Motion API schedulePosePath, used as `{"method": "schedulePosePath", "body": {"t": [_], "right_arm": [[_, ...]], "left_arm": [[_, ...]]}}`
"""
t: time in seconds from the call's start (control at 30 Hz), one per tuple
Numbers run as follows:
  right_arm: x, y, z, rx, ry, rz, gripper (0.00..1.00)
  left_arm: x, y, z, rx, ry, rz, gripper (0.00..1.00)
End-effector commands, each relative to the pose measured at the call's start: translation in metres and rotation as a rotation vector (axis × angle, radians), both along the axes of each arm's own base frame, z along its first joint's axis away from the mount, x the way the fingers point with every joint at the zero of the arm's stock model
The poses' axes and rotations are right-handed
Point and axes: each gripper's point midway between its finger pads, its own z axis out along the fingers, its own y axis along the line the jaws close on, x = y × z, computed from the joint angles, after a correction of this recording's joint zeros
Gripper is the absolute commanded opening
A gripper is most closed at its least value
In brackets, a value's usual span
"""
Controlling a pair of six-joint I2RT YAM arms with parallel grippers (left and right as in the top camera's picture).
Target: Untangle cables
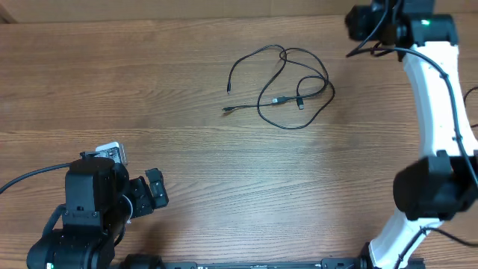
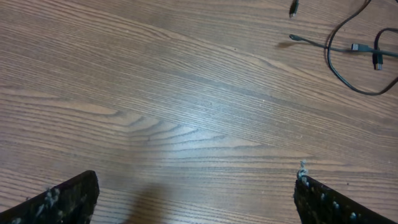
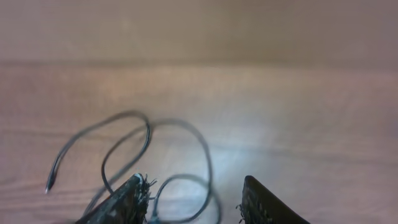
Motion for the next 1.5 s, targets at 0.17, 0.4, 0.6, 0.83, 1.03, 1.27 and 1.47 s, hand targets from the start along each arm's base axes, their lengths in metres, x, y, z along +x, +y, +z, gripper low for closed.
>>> {"method": "schedulePosePath", "body": {"t": [0.17, 0.4, 0.6, 0.83, 1.03, 1.27, 1.47], "right_arm": [[-0.023, 0.02, -0.085, 0.255, 0.339, -0.27, 0.49], [-0.063, 0.045, -0.126, 0.218, 0.526, -0.282, 0.6], [-0.097, 0.025, -0.145, 0.058, 0.632, -0.456, 0.81], [-0.095, 0.019, -0.154, 0.087, 0.612, -0.611, 1.0], [-0.107, 0.054, -0.187, 0.219, 0.693, -0.524, 0.93], [-0.088, 0.075, -0.194, 0.237, 0.596, -0.462, 0.81], [-0.065, 0.081, -0.194, 0.215, 0.469, -0.449, 0.8]], "left_arm": [[0.001, 0.003, 0.004, -0.003, -0.011, 0.03, 1.0], [0.001, 0.003, 0.004, -0.003, -0.011, 0.03, 1.0], [0.001, 0.003, 0.004, -0.003, -0.011, 0.03, 1.0], [0.001, 0.003, 0.004, -0.003, -0.011, 0.03, 1.0], [0.001, 0.003, 0.004, -0.003, -0.011, 0.03, 0.99], [0.001, 0.003, 0.004, -0.003, -0.011, 0.03, 1.0], [0.001, 0.003, 0.004, -0.003, -0.011, 0.03, 1.0]]}}
